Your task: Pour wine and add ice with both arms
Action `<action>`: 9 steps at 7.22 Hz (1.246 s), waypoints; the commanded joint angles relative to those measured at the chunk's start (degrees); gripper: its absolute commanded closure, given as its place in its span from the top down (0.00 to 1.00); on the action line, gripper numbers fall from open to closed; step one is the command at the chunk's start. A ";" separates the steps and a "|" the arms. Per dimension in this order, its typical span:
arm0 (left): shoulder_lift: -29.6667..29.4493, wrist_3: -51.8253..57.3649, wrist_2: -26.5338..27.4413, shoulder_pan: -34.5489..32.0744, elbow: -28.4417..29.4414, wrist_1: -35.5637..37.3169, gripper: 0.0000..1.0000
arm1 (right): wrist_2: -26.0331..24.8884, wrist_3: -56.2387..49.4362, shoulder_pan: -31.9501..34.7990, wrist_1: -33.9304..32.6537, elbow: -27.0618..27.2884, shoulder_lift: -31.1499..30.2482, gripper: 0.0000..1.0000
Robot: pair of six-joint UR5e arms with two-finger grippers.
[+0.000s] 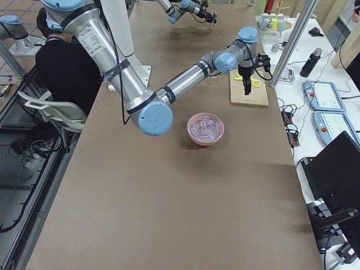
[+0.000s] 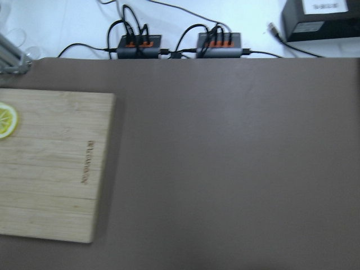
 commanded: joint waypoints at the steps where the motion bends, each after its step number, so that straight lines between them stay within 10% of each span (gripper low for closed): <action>1: -0.15 -0.02 0.04 0.65 0.25 0.00 0.15 | 2.91 -2.15 6.51 0.60 0.28 -6.15 1.00; 6: -0.24 -0.02 -0.04 1.62 0.60 0.09 0.24 | 10.57 -19.27 14.96 4.12 -0.16 -21.27 1.00; 9: -0.33 -0.02 -0.13 1.71 0.42 0.09 0.85 | 10.57 -20.78 16.02 6.93 -1.47 -26.73 1.00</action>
